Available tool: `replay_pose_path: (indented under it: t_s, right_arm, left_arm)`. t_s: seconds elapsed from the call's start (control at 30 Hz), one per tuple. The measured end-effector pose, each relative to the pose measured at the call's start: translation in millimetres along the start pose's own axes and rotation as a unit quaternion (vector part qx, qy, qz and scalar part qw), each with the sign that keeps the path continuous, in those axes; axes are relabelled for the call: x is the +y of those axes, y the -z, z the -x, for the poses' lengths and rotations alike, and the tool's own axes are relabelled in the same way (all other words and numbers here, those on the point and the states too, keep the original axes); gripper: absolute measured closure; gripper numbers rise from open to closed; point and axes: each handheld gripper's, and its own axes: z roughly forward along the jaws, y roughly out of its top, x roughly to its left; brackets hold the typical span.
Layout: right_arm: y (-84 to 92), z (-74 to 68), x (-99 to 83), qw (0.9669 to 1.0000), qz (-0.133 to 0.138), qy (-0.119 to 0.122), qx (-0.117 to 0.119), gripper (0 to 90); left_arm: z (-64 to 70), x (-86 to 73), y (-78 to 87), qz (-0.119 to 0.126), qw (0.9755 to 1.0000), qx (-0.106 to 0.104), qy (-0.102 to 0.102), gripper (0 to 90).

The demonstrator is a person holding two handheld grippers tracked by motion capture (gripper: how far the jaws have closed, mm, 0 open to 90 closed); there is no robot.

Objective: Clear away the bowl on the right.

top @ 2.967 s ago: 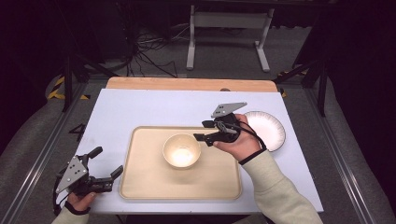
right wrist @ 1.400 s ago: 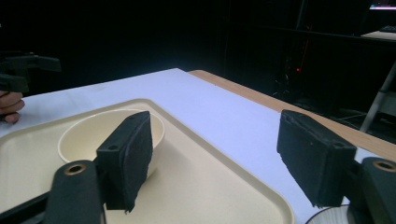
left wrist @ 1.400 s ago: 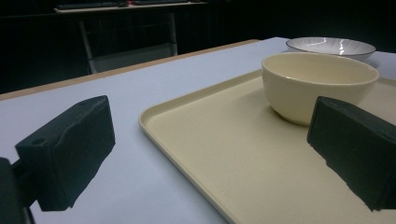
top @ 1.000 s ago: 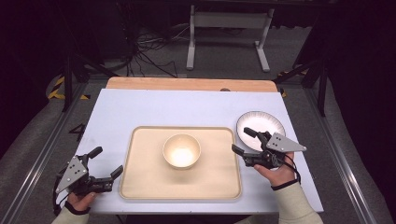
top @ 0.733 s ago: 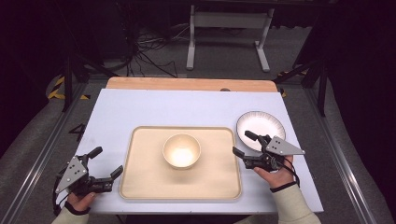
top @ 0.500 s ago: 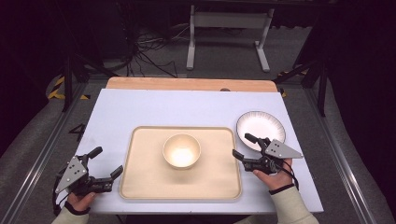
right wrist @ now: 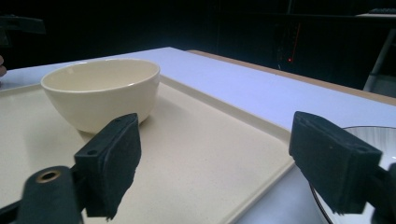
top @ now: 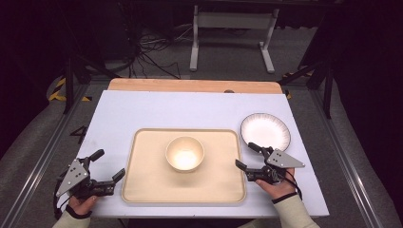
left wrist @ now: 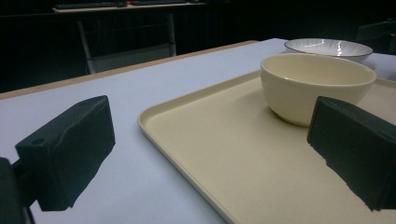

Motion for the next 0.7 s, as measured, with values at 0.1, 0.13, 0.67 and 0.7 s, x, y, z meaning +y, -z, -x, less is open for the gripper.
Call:
replay_pose_path:
  t_s: [0.1,0.13,0.67,0.7]
  right_arm:
    - [1.9,-0.1,-1.0,1.0,0.008,0.0,-0.001,13.5]
    - [2.9,-0.2,-1.5,0.9999,0.014,-0.001,-0.003,11.5]
    - [15.1,-0.6,-8.5,0.9965,0.082,0.004,0.012,4.5]
    - [15.1,-0.4,-8.5,0.9965,0.083,0.003,0.011,4.5]
  left_arm:
    - [0.1,0.0,0.0,0.0,1.0,0.0,0.0,1.5]
    - [-0.1,0.0,0.0,0.0,1.0,-0.001,-0.001,1.5]
    - [-0.8,-0.1,0.6,0.003,1.0,-0.002,-0.001,1.5]
    - [-0.8,-0.1,0.6,0.003,1.0,-0.002,-0.001,1.5]
